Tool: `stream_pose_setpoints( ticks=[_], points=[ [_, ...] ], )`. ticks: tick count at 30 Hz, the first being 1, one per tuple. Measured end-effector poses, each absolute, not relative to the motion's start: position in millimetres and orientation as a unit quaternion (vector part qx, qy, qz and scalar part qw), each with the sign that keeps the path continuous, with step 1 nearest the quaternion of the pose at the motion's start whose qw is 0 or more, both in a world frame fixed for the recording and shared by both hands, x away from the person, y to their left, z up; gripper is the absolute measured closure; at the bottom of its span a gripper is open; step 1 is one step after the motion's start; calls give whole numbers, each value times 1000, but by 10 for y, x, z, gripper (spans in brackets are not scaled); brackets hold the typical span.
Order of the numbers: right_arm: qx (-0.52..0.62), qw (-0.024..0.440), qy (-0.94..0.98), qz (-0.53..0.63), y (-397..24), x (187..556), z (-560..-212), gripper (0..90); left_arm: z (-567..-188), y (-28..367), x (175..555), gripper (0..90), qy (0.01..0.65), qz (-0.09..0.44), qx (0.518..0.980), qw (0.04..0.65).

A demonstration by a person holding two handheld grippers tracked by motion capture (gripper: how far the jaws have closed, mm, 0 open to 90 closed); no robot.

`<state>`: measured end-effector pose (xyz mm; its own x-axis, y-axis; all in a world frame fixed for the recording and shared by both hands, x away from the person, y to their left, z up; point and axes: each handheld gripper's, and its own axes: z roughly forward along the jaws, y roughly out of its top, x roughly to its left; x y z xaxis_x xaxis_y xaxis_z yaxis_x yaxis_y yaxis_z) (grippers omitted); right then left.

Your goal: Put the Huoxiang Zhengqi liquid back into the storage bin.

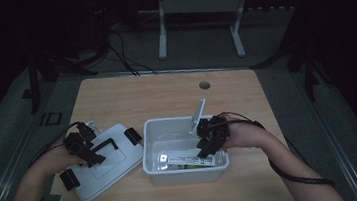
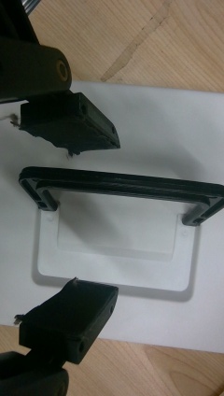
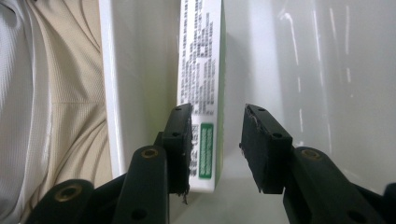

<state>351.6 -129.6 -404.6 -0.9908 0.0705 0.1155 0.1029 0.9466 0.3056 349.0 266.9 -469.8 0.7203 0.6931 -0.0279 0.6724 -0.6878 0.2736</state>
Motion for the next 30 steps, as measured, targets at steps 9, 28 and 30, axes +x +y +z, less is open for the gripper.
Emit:
stream_pose_setpoints(
  ticks=[9,28,30],
  points=[
    [-66,30,-981,-179,-1582,3557,-3897,618,-4710,2648,3497,250,371,36,920,122],
    [-173,1,-956,-236,-2424,3643,-4024,582,-4711,2722,3500,278,383,52,913,127],
    [-193,-4,-952,-239,-2523,3661,-4072,568,-4714,2731,3500,279,383,54,914,125]
  ],
)
